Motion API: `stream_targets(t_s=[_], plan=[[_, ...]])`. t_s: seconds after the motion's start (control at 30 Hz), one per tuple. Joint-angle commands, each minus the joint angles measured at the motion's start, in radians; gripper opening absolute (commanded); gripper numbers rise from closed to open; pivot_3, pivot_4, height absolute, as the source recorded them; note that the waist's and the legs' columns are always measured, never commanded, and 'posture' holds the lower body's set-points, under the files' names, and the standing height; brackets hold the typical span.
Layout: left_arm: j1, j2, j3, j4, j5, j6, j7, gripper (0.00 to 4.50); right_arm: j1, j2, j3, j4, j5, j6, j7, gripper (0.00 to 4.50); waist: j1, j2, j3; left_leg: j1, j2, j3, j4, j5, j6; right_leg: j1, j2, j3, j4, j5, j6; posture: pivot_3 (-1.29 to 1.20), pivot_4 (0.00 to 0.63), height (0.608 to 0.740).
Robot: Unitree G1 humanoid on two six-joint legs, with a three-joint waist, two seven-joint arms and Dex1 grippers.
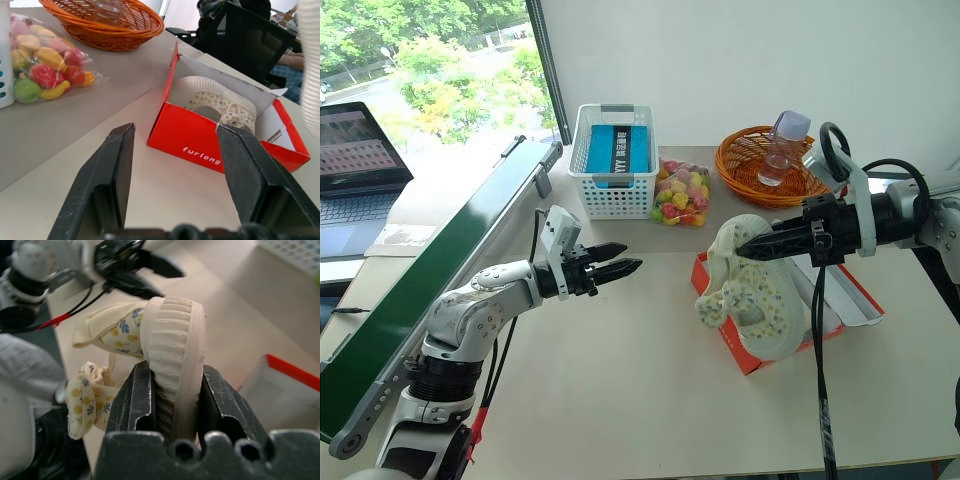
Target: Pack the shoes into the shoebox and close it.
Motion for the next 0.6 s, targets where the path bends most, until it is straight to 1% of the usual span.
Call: stream_targets(t_s=[0.03, 0.33, 0.47, 0.6], plan=[[0.01, 0.004, 0.017, -0.061, -0.006, -0.005, 0.008, 2.76, -0.03, 0.018, 0.022, 0.081, -0.102, -0.1, 0.062, 0.68, 0.004, 0.0, 0.0, 0.0, 0.0, 0.0, 0.0, 0.0, 0.0, 0.0, 0.0, 0.0, 0.0, 0.0, 0.0, 0.0, 0.15, 0.74], [0.045, 0.013, 0.034, -0.117, -0.018, 0.023, 0.041, 2.76, -0.144, 0.116, 0.077, 0.364, -0.311, -0.284, 0.155, 0.68, 0.008, 0.0, 0.0, -0.001, -0.001, 0.001, 0.001, 0.0, 0.0, -0.001, -0.001, 0.0, 0.0, 0.0, 0.0, 0.0, 0.15, 0.74], [0.056, 0.015, 0.041, -0.14, -0.024, 0.039, 0.057, 2.76, -0.157, 0.155, 0.085, 0.464, -0.378, -0.35, 0.166, 0.68, 0.008, 0.0, 0.0, -0.001, -0.001, 0.001, 0.001, 0.0, 0.0, 0.0, -0.001, 0.0, 0.0, 0.0, 0.0, 0.0, 0.15, 0.74], [0.057, 0.019, 0.044, -0.147, -0.025, 0.046, 0.063, 2.76, -0.144, 0.181, 0.09, 0.515, -0.421, -0.386, 0.184, 0.68, 0.009, 0.0, 0.0, -0.001, -0.001, 0.001, 0.001, 0.0, 0.0, 0.0, -0.001, 0.0, 0.001, 0.0, 0.0, 0.0, 0.15, 0.74]])
